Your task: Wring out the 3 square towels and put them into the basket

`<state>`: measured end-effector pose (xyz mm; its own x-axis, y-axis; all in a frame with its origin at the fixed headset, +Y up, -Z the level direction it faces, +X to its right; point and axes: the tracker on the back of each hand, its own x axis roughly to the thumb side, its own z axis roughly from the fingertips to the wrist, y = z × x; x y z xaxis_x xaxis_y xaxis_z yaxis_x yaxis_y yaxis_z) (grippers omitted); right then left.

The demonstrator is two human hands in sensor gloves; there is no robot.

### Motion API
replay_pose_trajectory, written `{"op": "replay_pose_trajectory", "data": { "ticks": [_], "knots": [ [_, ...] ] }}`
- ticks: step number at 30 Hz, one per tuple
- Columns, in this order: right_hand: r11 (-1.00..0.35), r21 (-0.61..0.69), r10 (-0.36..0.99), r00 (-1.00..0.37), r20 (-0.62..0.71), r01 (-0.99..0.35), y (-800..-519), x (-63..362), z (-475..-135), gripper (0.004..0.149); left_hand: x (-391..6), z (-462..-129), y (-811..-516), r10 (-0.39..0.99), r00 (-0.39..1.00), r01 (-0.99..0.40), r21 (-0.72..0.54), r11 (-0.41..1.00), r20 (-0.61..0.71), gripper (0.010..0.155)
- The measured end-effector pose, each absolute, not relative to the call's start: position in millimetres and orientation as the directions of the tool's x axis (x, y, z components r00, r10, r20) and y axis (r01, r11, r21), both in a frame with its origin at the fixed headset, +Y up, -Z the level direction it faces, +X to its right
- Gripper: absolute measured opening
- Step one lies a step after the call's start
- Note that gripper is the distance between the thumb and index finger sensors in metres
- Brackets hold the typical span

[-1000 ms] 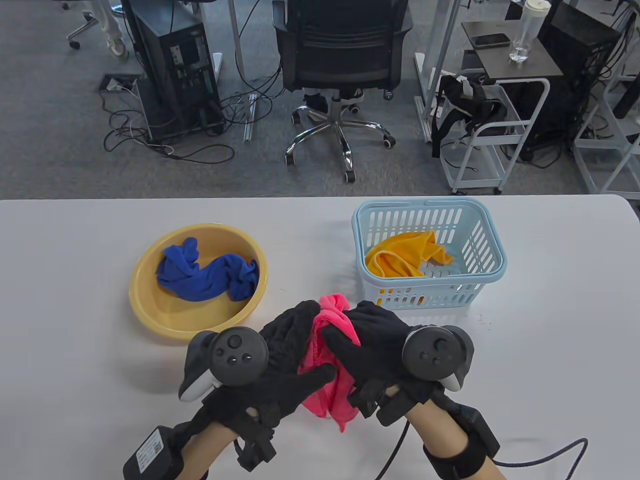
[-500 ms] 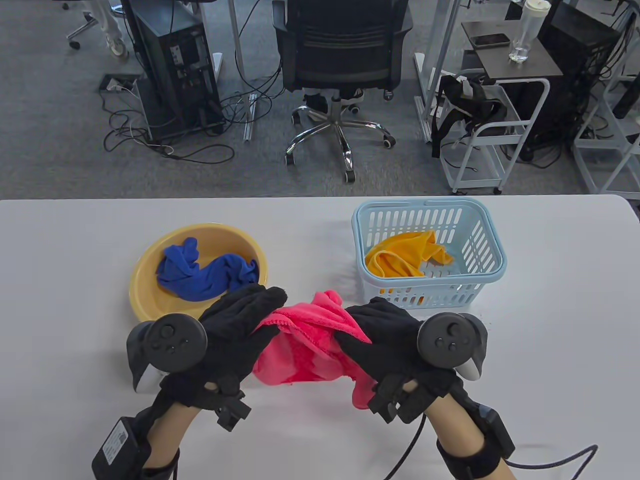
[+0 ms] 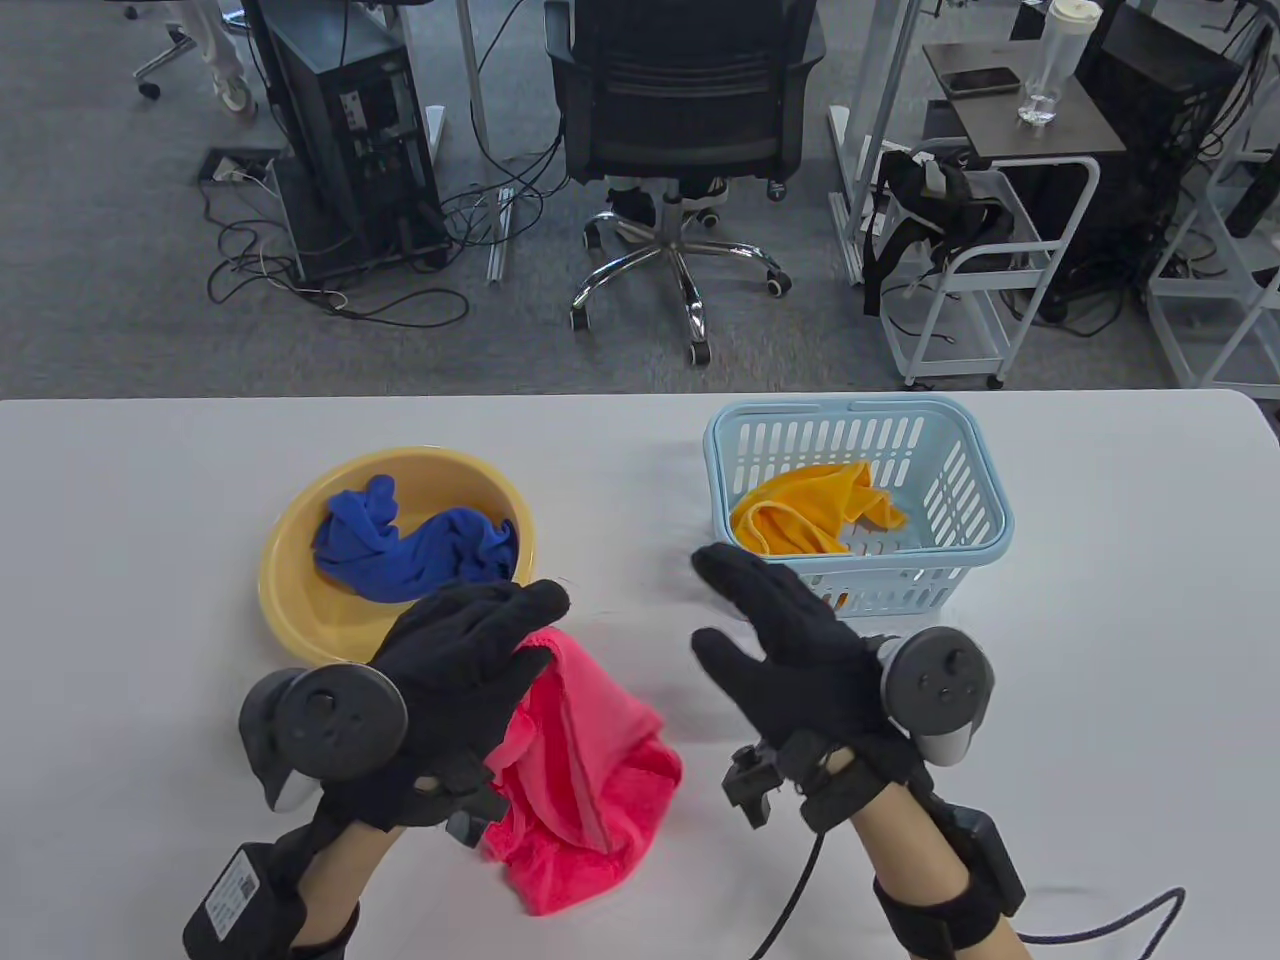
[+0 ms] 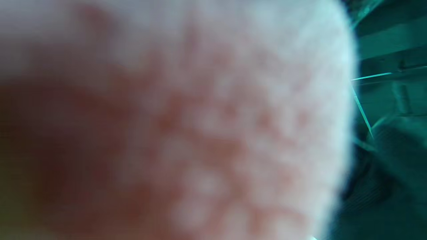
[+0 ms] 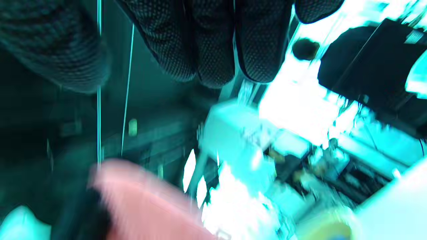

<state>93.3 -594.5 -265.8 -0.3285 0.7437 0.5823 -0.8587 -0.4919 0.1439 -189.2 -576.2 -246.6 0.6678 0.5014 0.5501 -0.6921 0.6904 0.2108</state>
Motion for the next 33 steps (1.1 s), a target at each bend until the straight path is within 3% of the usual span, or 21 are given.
{"op": "replay_pose_trajectory", "data": {
  "ticks": [2,4,6,9,15,17,19,21,23,25,28,29,31,33],
  "knots": [
    [-0.665,0.126,0.635,-0.468,0.615,-0.736,-599,62,-250,0.094,-177,-237,-577,0.472,0.664,-0.69,0.231,0.686,0.581,0.046],
    [-0.726,0.016,0.545,-0.561,0.623,-0.688,-605,50,-245,0.093,-168,-228,-578,0.456,0.643,-0.704,0.241,0.668,0.615,0.046],
    [-0.732,-0.064,0.486,-0.586,0.649,-0.678,-610,49,-246,0.075,-160,-220,-576,0.426,0.646,-0.687,0.241,0.685,0.633,0.046],
    [-0.737,-0.117,0.486,-0.642,0.593,-0.666,-609,62,-254,0.047,-159,-210,-571,0.308,0.721,-0.613,0.365,0.7,0.62,0.045],
    [-0.872,-0.194,0.352,-0.852,0.388,-0.449,-605,108,-285,0.044,-200,-204,-543,0.062,0.911,-0.368,0.732,0.574,0.409,0.045],
    [-0.812,-0.26,0.402,-0.824,0.398,-0.522,-594,127,-285,0.043,-216,-207,-535,0.051,0.947,-0.291,0.776,0.56,0.318,0.045],
    [-0.552,-0.307,0.58,-0.622,0.526,-0.775,-578,149,-279,0.039,-231,-211,-532,0.049,0.978,-0.194,0.792,0.579,0.203,0.044],
    [-0.341,-0.24,0.679,-0.415,0.605,-0.909,-564,161,-269,0.037,-233,-218,-533,0.042,0.99,-0.129,0.773,0.621,0.132,0.047],
    [-0.247,-0.193,0.694,-0.312,0.648,-0.95,-551,168,-257,0.036,-233,-223,-537,0.059,0.992,-0.125,0.767,0.63,0.113,0.045],
    [-0.243,-0.22,0.649,-0.327,0.687,-0.945,-541,168,-244,0.036,-230,-226,-542,0.082,0.988,-0.153,0.782,0.604,0.13,0.045],
    [-0.266,-0.282,0.567,-0.386,0.727,-0.922,-530,171,-232,0.035,-232,-223,-539,0.054,0.998,-0.055,0.789,0.612,0.028,0.045],
    [-0.295,-0.283,0.555,-0.405,0.727,-0.913,-527,174,-230,0.035,-236,-221,-538,0.064,0.997,-0.081,0.793,0.604,0.053,0.045],
    [-0.372,-0.243,0.578,-0.428,0.695,-0.896,-523,180,-232,0.036,-242,-221,-536,0.157,0.961,-0.277,0.773,0.571,0.228,0.044],
    [-0.428,-0.073,0.578,-0.334,0.745,-0.901,-524,184,-242,0.038,-244,-223,-536,0.271,0.855,-0.513,0.652,0.558,0.442,0.043]
  ]
}}
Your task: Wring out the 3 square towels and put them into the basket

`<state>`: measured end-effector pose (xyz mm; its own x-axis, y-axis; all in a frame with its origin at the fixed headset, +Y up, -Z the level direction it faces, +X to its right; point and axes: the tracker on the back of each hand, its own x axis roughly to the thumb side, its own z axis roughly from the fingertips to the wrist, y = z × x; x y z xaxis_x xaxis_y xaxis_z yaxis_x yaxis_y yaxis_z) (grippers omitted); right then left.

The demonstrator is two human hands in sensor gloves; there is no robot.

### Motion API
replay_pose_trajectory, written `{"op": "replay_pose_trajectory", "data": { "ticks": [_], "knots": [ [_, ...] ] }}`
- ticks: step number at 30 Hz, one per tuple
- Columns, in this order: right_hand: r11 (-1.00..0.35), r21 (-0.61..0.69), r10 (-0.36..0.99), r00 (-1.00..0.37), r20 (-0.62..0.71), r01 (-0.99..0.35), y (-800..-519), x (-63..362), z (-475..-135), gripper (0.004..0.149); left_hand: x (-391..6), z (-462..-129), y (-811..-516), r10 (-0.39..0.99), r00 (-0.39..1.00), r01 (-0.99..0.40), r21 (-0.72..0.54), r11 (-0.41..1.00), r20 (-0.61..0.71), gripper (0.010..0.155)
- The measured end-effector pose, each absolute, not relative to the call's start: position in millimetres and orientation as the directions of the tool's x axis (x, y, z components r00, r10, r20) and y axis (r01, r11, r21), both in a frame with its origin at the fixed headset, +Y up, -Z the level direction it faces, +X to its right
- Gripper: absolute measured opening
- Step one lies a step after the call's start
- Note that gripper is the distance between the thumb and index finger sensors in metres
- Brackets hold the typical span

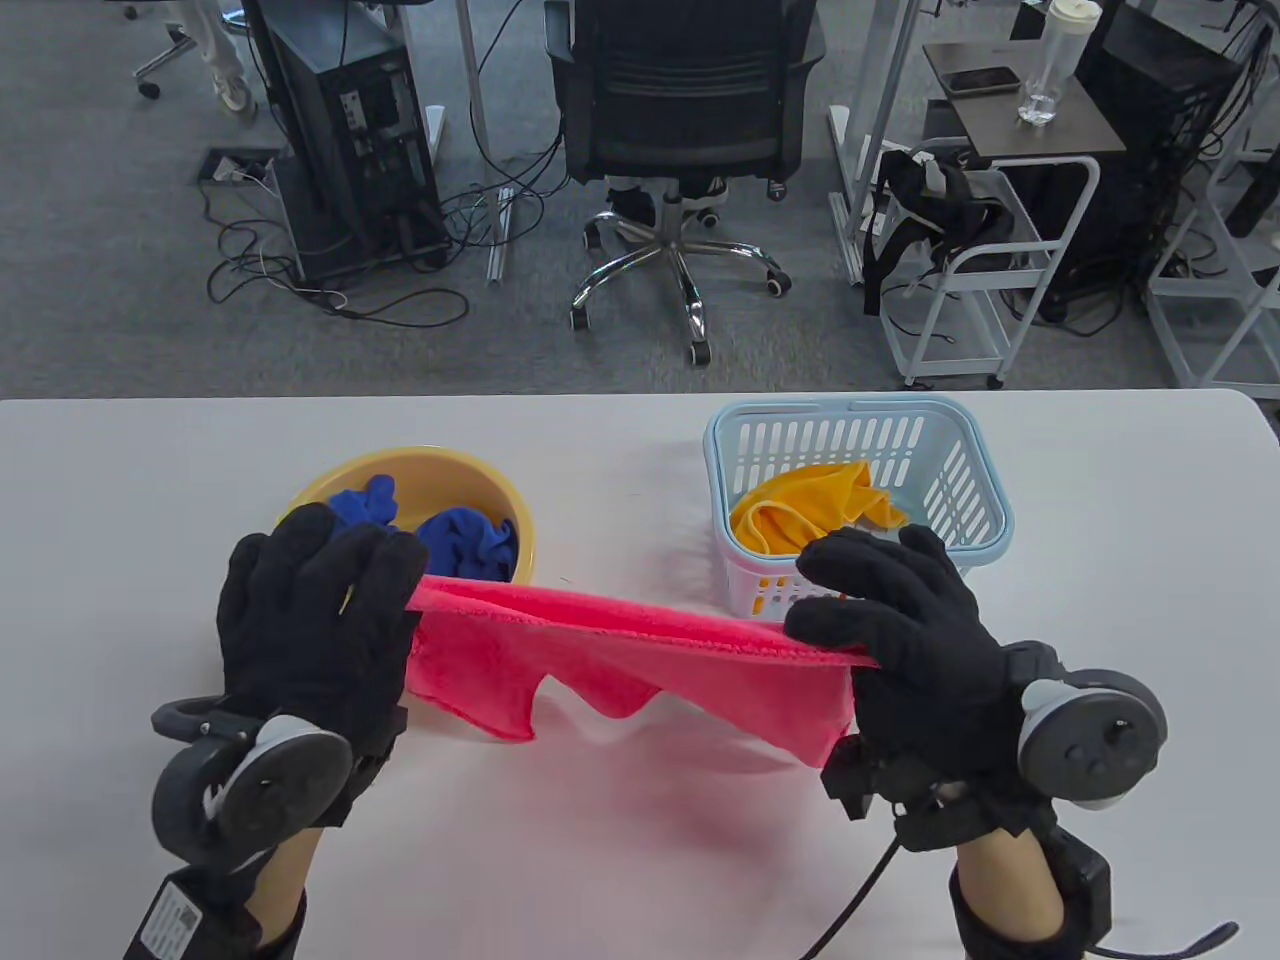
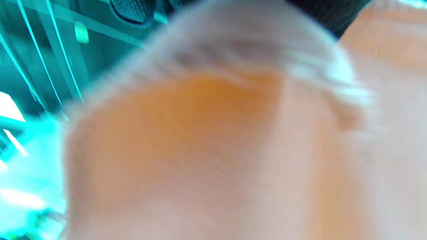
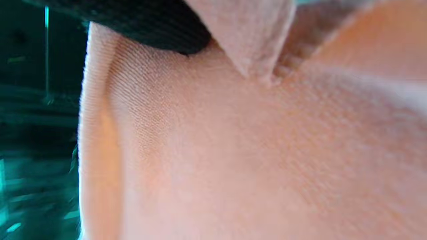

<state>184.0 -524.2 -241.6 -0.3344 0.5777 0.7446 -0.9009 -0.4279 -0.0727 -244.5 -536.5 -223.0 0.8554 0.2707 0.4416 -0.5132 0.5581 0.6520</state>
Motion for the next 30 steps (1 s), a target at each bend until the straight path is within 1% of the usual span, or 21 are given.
{"op": "replay_pose_trajectory", "data": {
  "ticks": [1,2,3,4,5,7,8,10,12,14,15,16,17,19,21,23,24,25,27,29,30],
  "knots": [
    [-0.413,0.036,0.6,-0.242,0.762,-0.91,-527,184,-251,0.039,-243,-227,-536,0.326,0.749,-0.642,0.512,0.57,0.577,0.042],
    [-0.383,0.11,0.628,-0.171,0.759,-0.917,-530,182,-259,0.039,-242,-229,-537,0.367,0.672,-0.709,0.416,0.569,0.643,0.042],
    [-0.321,0.233,0.679,-0.052,0.732,-0.918,-534,176,-273,0.04,-238,-234,-539,0.453,0.525,-0.803,0.243,0.544,0.72,0.042],
    [-0.283,0.328,0.722,0.025,0.692,-0.901,-534,168,-285,0.04,-234,-237,-543,0.515,0.425,-0.85,0.133,0.509,0.744,0.042],
    [-0.279,0.404,0.755,0.06,0.653,-0.871,-533,157,-295,0.04,-230,-240,-546,0.559,0.351,-0.882,0.065,0.466,0.751,0.042],
    [-0.29,0.511,0.779,0.11,0.618,-0.809,-527,125,-312,0.042,-222,-245,-556,0.623,0.257,-0.925,0.002,0.379,0.739,0.042],
    [-0.303,0.536,0.781,0.117,0.614,-0.788,-524,111,-315,0.044,-219,-247,-561,0.648,0.243,-0.935,-0.002,0.354,0.722,0.042],
    [-0.393,0.586,0.772,0.092,0.629,-0.708,-516,72,-315,0.05,-214,-250,-570,0.683,0.217,-0.948,-0.016,0.317,0.698,0.044],
    [-0.477,0.569,0.738,0.046,0.673,-0.67,-511,37,-308,0.054,-211,-253,-578,0.701,0.223,-0.947,-0.021,0.322,0.678,0.051],
    [-0.551,0.468,0.686,-0.055,0.726,-0.691,-507,12,-304,0.062,-206,-258,-584,0.737,0.194,-0.935,-0.105,0.338,0.648,0.072],
    [-0.58,0.399,0.656,-0.117,0.746,-0.711,-505,3,-303,0.061,-203,-261,-589,0.776,0.159,-0.916,-0.202,0.346,0.61,0.074],
    [-0.581,0.35,0.645,-0.153,0.749,-0.735,-504,0,-302,0.06,-204,-262,-591,0.801,0.119,-0.912,-0.254,0.321,0.587,0.075],
    [-0.589,0.282,0.624,-0.205,0.754,-0.757,-504,-1,-301,0.061,-205,-264,-593,0.827,0.057,-0.929,-0.273,0.249,0.559,0.071],
    [-0.612,0.223,0.606,-0.269,0.749,-0.759,-507,9,-300,0.063,-212,-265,-590,0.834,0.065,-0.963,-0.185,0.196,0.548,0.056],
    [-0.59,0.199,0.611,-0.272,0.743,-0.783,-521,28,-297,0.066,-221,-264,-587,0.8,0.177,-0.962,-0.071,0.264,0.574,0.052],
    [-0.518,0.2,0.658,-0.238,0.714,-0.831,-552,47,-289,0.072,-225,-263,-585,0.783,0.159,-0.972,-0.045,0.232,0.601,0.05],
    [-0.481,0.261,0.698,-0.185,0.692,-0.837,-579,53,-284,0.08,-225,-262,-583,0.795,0.092,-0.979,-0.09,0.181,0.6,0.05],
    [-0.481,0.311,0.725,-0.172,0.667,-0.82,-595,55,-280,0.09,-223,-262,-583,0.801,0.048,-0.98,-0.127,0.153,0.597,0.05],
    [-0.517,0.453,0.792,-0.205,0.574,-0.727,-649,52,-269,0.107,-214,-259,-584,0.814,-0.075,-0.966,-0.245,0.085,0.576,0.05],
    [-0.526,0.487,0.804,-0.221,0.552,-0.697,-688,43,-266,0.116,-203,-255,-586,0.814,-0.161,-0.944,-0.328,0.039,0.559,0.05],
    [-0.53,0.488,0.804,-0.227,0.549,-0.694,-700,38,-266,0.118,-199,-254,-587,0.816,-0.188,-0.934,-0.356,0.023,0.546,0.05]
  ]
}}
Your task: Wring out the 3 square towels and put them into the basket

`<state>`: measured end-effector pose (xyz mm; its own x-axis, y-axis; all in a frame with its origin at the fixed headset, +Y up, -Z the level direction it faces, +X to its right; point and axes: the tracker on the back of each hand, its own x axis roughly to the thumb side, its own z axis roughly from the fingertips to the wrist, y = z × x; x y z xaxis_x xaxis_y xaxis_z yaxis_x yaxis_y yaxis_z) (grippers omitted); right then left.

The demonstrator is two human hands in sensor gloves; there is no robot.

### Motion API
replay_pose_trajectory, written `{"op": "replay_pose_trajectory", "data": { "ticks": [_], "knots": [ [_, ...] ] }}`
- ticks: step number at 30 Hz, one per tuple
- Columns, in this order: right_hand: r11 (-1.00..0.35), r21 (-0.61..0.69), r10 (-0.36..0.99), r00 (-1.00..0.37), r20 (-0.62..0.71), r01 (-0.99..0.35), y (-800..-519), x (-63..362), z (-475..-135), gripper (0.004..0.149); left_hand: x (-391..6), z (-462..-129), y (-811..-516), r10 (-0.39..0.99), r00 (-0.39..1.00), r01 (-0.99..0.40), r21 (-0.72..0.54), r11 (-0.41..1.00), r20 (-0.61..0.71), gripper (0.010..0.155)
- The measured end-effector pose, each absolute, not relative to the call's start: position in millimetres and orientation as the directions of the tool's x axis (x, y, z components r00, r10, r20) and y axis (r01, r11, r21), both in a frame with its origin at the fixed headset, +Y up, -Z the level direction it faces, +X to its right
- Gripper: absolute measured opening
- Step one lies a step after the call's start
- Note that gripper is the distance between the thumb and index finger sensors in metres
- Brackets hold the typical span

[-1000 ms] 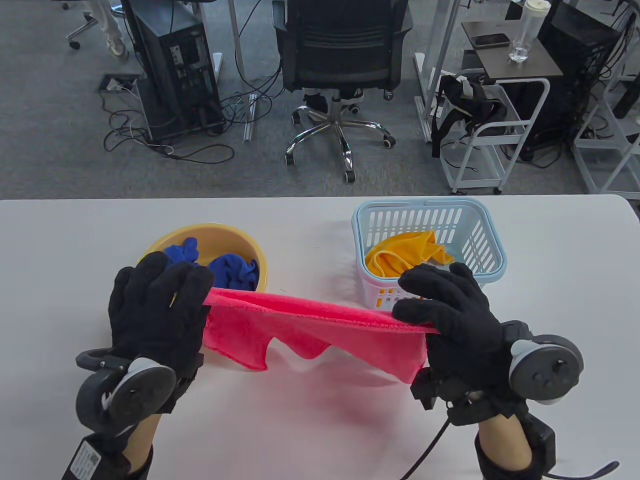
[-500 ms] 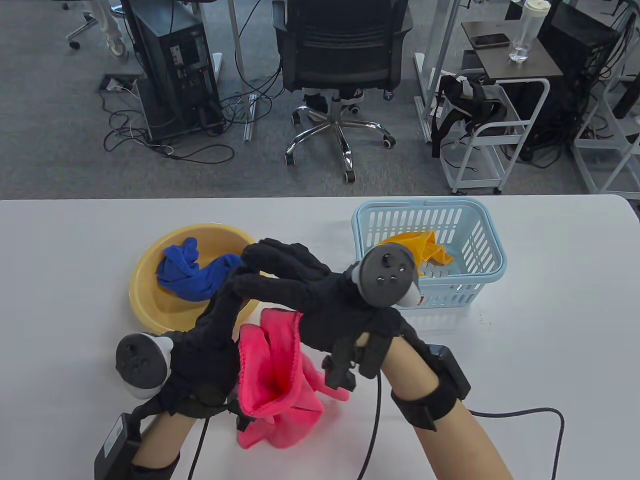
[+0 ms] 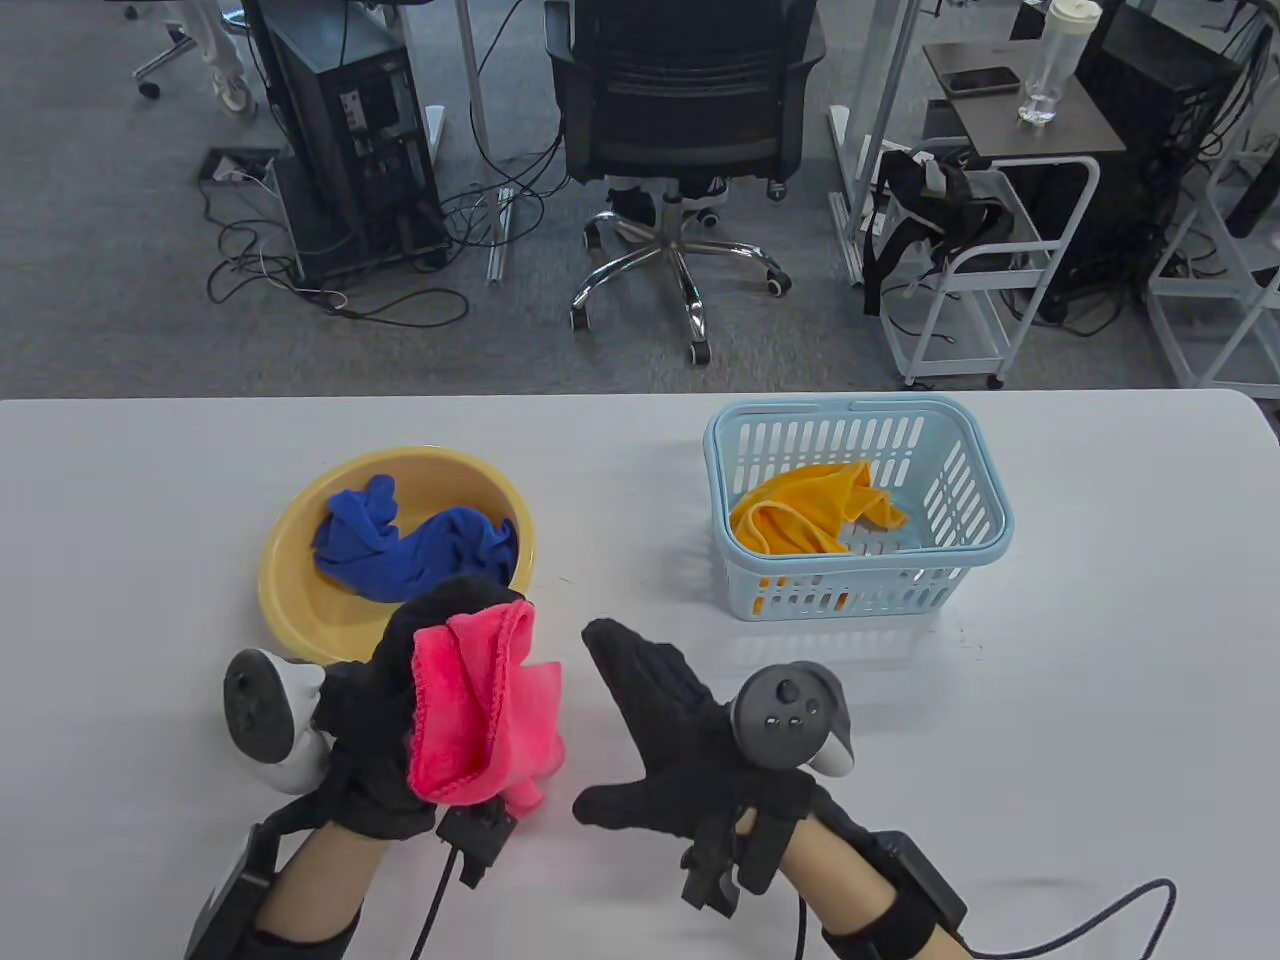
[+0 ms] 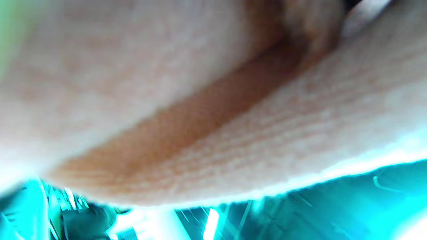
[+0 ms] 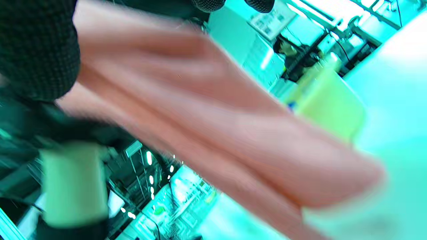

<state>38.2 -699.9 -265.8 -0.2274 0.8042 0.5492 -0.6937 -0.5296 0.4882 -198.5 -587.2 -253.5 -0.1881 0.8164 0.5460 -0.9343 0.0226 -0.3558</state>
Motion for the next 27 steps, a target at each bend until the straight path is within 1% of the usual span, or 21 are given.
{"op": "replay_pose_trajectory", "data": {
  "ticks": [2,3,4,5,7,8,9,12,14,15,16,17,18,19,20,21,22,23,25,26,27],
  "knots": [
    [-0.596,0.543,0.785,-0.289,0.548,-0.592,-726,23,-266,0.123,-186,-249,-591,0.829,-0.235,-0.911,-0.413,-0.005,0.508,0.05],
    [-0.618,0.545,0.773,-0.312,0.552,-0.567,-730,21,-266,0.123,-182,-247,-592,0.83,-0.25,-0.901,-0.434,-0.01,0.499,0.05],
    [-0.65,0.514,0.745,-0.335,0.577,-0.56,-733,19,-267,0.121,-178,-245,-593,0.834,-0.272,-0.885,-0.466,-0.021,0.479,0.05],
    [-0.666,0.461,0.722,-0.351,0.596,-0.587,-735,19,-269,0.111,-175,-244,-594,0.84,-0.293,-0.867,-0.497,-0.033,0.456,0.05],
    [-0.668,0.414,0.716,-0.382,0.585,-0.618,-734,30,-276,0.061,-174,-242,-593,0.842,-0.306,-0.848,-0.529,-0.03,0.443,0.05],
    [-0.647,0.393,0.726,-0.372,0.578,-0.653,-734,39,-279,0.051,-177,-242,-591,0.843,-0.291,-0.855,-0.519,-0.018,0.451,0.051],
    [-0.611,0.365,0.747,-0.359,0.559,-0.702,-732,51,-281,0.046,-181,-243,-589,0.844,-0.268,-0.862,-0.506,0.005,0.465,0.05],
    [-0.503,0.256,0.79,-0.319,0.523,-0.826,-717,88,-287,0.044,-199,-248,-579,0.853,-0.208,-0.872,-0.485,0.06,0.479,0.05],
    [-0.473,0.128,0.766,-0.335,0.549,-0.872,-701,103,-283,0.041,-208,-252,-581,0.874,-0.16,-0.84,-0.529,0.123,0.458,0.05],
    [-0.493,0.03,0.715,-0.385,0.584,-0.87,-689,107,-279,0.04,-211,-254,-590,0.878,-0.142,-0.833,-0.535,0.143,0.457,0.049],
    [-0.52,-0.024,0.671,-0.425,0.607,-0.854,-681,108,-276,0.04,-212,-255,-597,0.889,-0.129,-0.839,-0.527,0.139,0.44,0.049],
    [-0.571,-0.1,0.589,-0.491,0.641,-0.815,-671,106,-269,0.041,-212,-256,-613,0.92,-0.114,-0.855,-0.509,0.102,0.376,0.048],
    [-0.617,-0.181,0.496,-0.557,0.667,-0.766,-662,102,-261,0.041,-210,-259,-636,0.949,-0.1,-0.855,-0.514,0.072,0.299,0.048],
    [-0.671,-0.277,0.361,-0.63,0.688,-0.688,-654,94,-251,0.042,-207,-261,-655,0.965,-0.088,-0.837,-0.543,0.063,0.247,0.048],
    [-0.699,-0.333,0.272,-0.665,0.695,-0.633,-650,89,-245,0.043,-204,-263,-671,0.977,-0.085,-0.815,-0.578,0.043,0.193,0.048],
    [-0.727,-0.427,0.123,-0.714,0.69,-0.538,-647,78,-235,0.043,-197,-265,-697,0.989,-0.114,-0.77,-0.637,-0.025,0.099,0.05],
    [-0.732,-0.481,0.03,-0.728,0.685,-0.483,-647,72,-229,0.044,-192,-265,-712,0.991,-0.127,-0.746,-0.663,-0.067,0.042,0.052],
    [-0.736,-0.541,-0.086,-0.737,0.67,-0.407,-647,60,-221,0.044,-182,-264,-731,0.989,-0.139,-0.694,-0.706,-0.139,-0.057,0.059],
    [-0.745,-0.579,-0.182,-0.735,0.654,-0.33,-651,47,-213,0.045,-168,-259,-748,0.978,-0.111,-0.584,-0.785,-0.207,-0.176,0.079],
    [-0.745,-0.591,-0.222,-0.721,0.656,-0.309,-653,41,-211,0.045,-161,-258,-751,0.982,-0.087,-0.523,-0.831,-0.189,-0.169,0.084],
    [-0.75,-0.592,-0.239,-0.714,0.658,-0.294,-654,38,-210,0.045,-158,-256,-752,0.988,-0.044,-0.515,-0.844,-0.151,-0.15,0.086]
  ]
}}
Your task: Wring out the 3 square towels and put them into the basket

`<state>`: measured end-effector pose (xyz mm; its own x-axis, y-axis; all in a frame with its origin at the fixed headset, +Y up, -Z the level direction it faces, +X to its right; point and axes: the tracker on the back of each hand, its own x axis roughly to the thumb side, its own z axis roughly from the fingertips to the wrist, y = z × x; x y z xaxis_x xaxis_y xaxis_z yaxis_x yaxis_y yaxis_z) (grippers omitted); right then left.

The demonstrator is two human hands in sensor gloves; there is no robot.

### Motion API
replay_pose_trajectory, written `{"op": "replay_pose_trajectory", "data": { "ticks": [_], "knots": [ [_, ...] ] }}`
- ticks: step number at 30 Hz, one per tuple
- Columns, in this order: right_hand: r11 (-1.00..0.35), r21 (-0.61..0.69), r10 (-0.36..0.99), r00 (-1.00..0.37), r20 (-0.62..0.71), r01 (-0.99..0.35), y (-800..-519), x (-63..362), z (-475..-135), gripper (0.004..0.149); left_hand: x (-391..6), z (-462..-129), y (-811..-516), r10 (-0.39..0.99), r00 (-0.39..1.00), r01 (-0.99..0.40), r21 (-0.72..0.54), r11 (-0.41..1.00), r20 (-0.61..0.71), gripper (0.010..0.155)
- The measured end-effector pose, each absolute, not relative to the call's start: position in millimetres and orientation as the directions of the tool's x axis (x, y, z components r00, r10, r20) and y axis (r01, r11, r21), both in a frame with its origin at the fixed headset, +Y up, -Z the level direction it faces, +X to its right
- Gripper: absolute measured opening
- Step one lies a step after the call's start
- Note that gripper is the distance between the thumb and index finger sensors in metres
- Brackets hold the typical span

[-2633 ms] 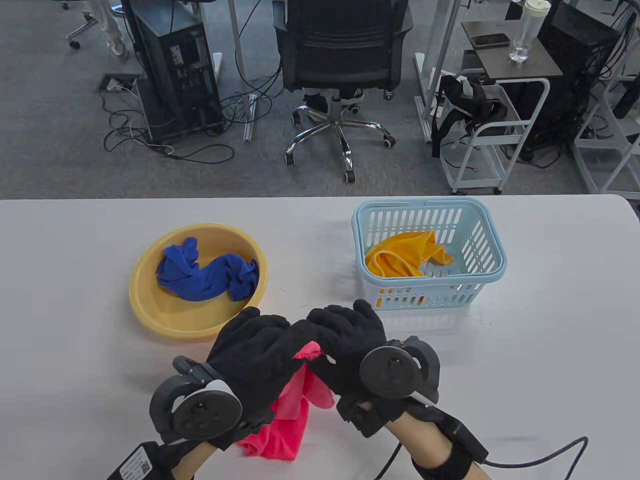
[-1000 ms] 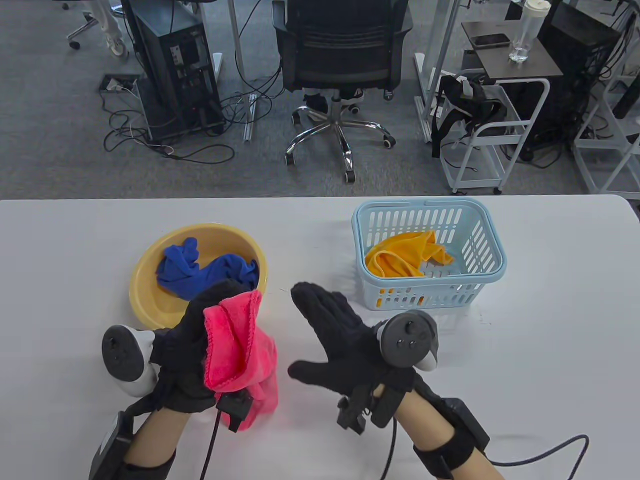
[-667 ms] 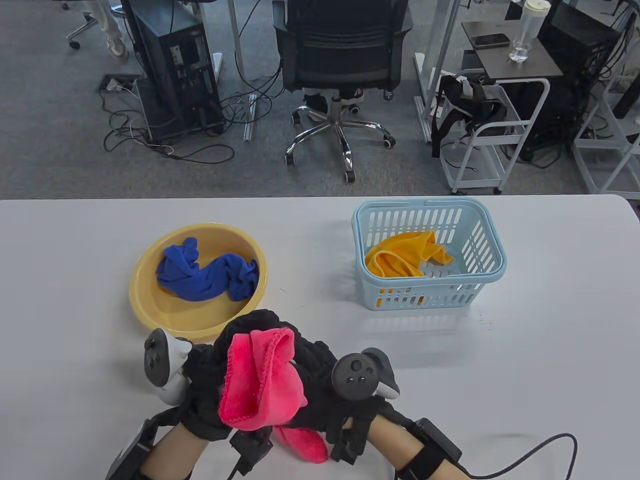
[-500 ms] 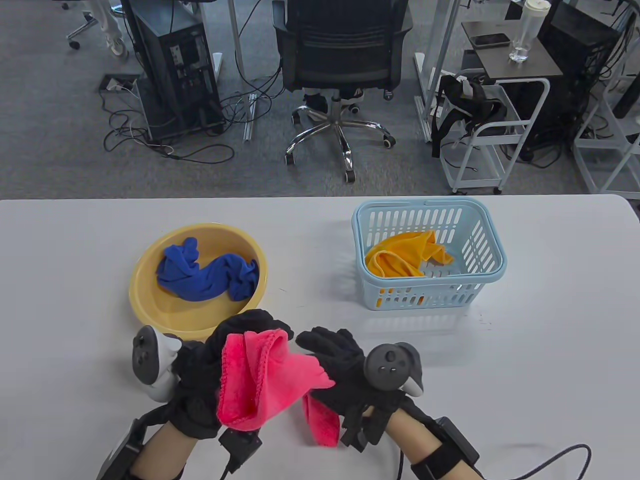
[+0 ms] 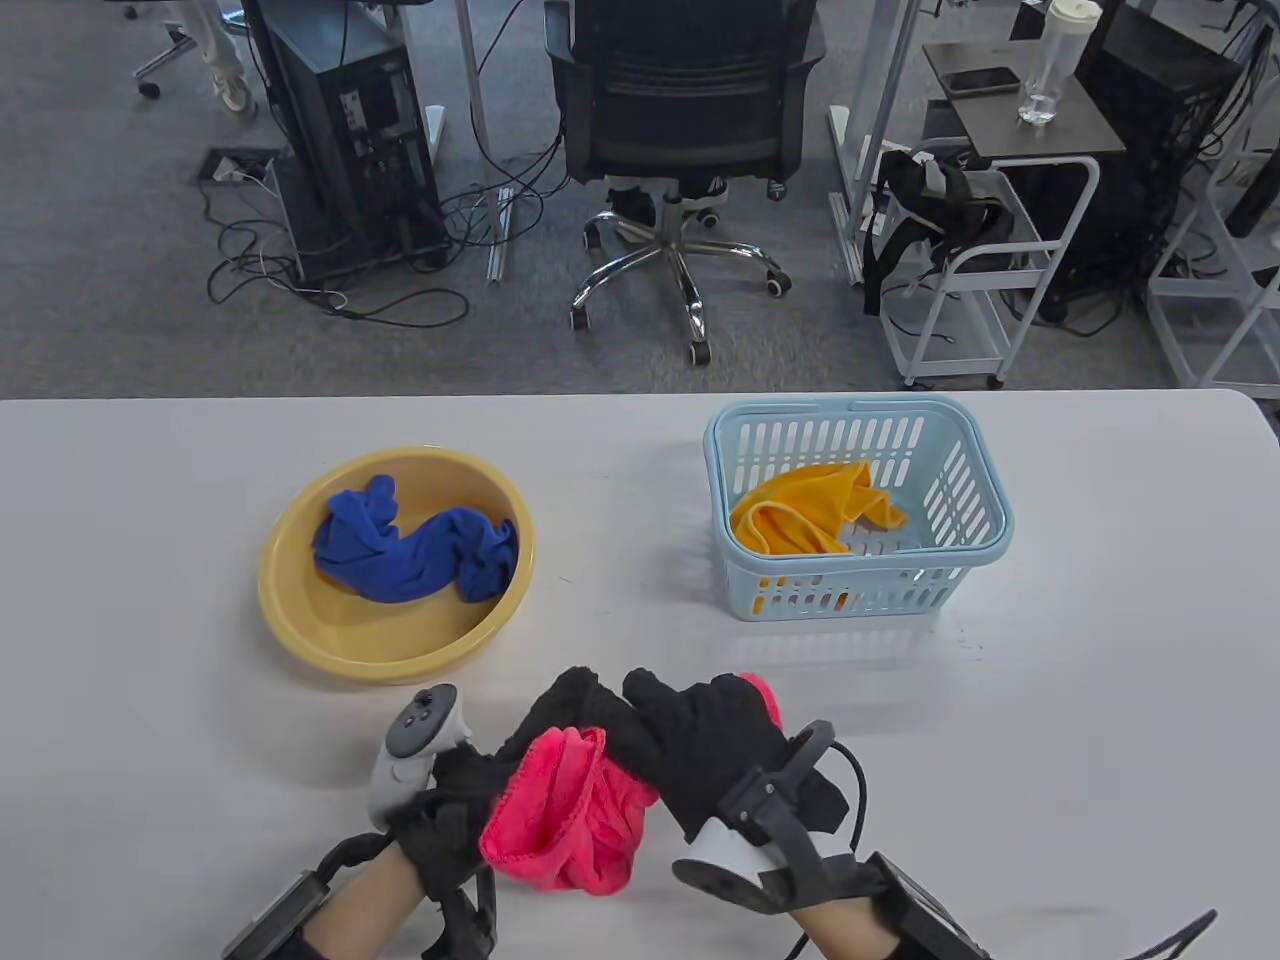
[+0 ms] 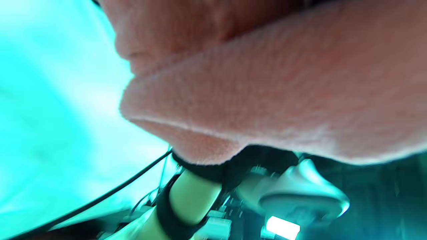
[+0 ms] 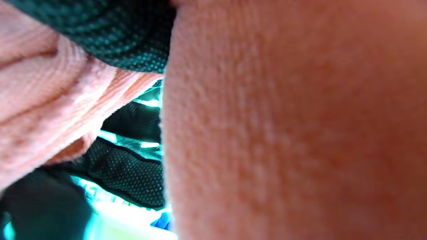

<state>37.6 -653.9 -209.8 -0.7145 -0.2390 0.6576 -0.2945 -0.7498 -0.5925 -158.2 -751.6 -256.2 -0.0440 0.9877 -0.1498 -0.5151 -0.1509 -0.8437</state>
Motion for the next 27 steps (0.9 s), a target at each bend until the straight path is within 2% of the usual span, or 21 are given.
{"op": "replay_pose_trajectory", "data": {
  "ticks": [2,4,6,7,9,11,12,14,16,17,20,23,24,27],
  "knots": [
    [-0.751,-0.609,-0.277,-0.714,0.643,-0.257,-657,34,-209,0.045,-154,-255,-752,0.995,0.016,-0.521,-0.85,-0.08,-0.103,0.09],
    [-0.757,-0.6,-0.274,-0.708,0.651,-0.258,-659,33,-211,0.045,-151,-253,-751,0.991,0.057,-0.462,-0.883,-0.084,-0.123,0.09],
    [-0.775,-0.574,-0.258,-0.696,0.67,-0.265,-662,32,-213,0.045,-153,-253,-745,0.977,0.208,-0.436,-0.899,0.049,-0.048,0.089],
    [-0.78,-0.571,-0.268,-0.686,0.676,-0.258,-665,32,-214,0.045,-157,-255,-740,0.95,0.311,-0.453,-0.876,0.168,0.021,0.087],
    [-0.786,-0.581,-0.288,-0.705,0.648,-0.213,-669,32,-217,0.047,-166,-257,-723,0.797,0.572,-0.463,-0.725,0.511,0.196,0.08],
    [-0.81,-0.549,-0.253,-0.721,0.645,-0.206,-673,35,-225,0.051,-171,-253,-708,0.591,0.741,-0.384,-0.522,0.762,0.318,0.073],
    [-0.828,-0.522,-0.22,-0.737,0.639,-0.206,-673,37,-230,0.054,-172,-251,-704,0.506,0.794,-0.353,-0.422,0.835,0.337,0.07],
    [-0.878,-0.414,-0.079,-0.782,0.618,-0.238,-676,47,-245,0.059,-175,-244,-696,0.246,0.899,-0.211,-0.133,0.968,0.362,0.067],
    [-0.904,-0.268,0.095,-0.768,0.633,-0.333,-683,54,-257,0.056,-177,-240,-691,0.15,0.917,-0.173,0.031,0.984,0.369,0.065],
    [-0.899,-0.12,0.26,-0.734,0.627,-0.422,-690,55,-263,0.055,-176,-237,-689,0.123,0.915,-0.174,0.101,0.98,0.383,0.065],
    [-0.774,0.177,0.586,-0.583,0.563,-0.608,-704,58,-273,0.053,-174,-229,-686,0.004,0.919,-0.126,0.285,0.95,0.395,0.063],
    [-0.502,0.485,0.848,-0.297,0.438,-0.716,-719,58,-281,0.055,-175,-220,-683,-0.042,0.895,-0.173,0.431,0.886,0.445,0.062],
    [-0.381,0.583,0.913,-0.19,0.362,-0.717,-723,56,-284,0.055,-175,-216,-681,-0.059,0.883,-0.195,0.479,0.856,0.466,0.062],
    [-0.13,0.764,0.988,-0.02,0.151,-0.633,-734,50,-286,0.055,-173,-208,-675,-0.118,0.865,-0.206,0.559,0.803,0.488,0.061]
  ]
}}
